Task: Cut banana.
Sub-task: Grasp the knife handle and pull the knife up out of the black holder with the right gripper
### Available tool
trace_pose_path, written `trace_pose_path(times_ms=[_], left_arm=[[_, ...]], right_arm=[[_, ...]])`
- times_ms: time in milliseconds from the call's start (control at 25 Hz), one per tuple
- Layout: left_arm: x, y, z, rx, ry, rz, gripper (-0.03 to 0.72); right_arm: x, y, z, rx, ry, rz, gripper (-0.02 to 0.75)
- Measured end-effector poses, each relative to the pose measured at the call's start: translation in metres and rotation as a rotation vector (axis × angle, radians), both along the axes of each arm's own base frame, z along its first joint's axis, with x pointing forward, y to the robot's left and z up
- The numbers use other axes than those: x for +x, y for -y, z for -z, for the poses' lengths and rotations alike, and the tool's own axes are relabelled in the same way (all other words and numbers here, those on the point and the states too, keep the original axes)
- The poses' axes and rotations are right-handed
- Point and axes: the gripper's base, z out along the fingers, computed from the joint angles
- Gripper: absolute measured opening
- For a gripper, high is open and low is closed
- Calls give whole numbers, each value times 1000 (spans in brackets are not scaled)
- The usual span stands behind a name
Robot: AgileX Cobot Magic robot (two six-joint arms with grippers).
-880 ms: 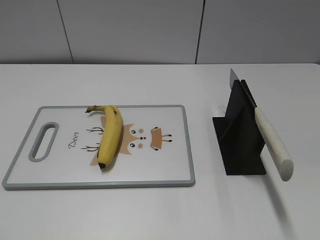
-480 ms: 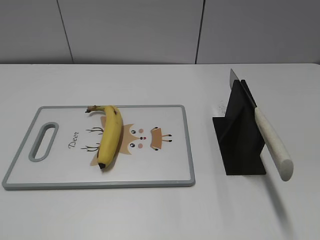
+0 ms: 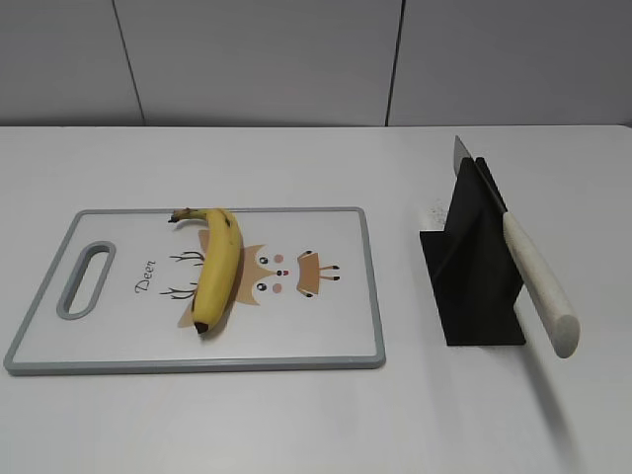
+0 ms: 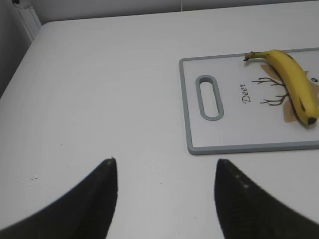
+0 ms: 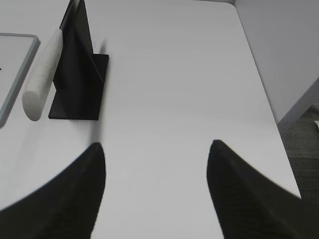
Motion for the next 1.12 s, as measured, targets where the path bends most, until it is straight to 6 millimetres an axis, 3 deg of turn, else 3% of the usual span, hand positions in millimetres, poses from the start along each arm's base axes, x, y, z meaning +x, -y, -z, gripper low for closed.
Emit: trace_pose_path(times_ms=[600,880,1120], left_arm=[[0,0,0,0,0,0,590],[0,0,0,0,0,0,589],[0,0,0,0,0,0,589]], right_arm=[[3,0,-8,1,-48,-2,498],[28,-1,-28,21,-296,-20,498],[63,2,-49,21,-418,-8,497]])
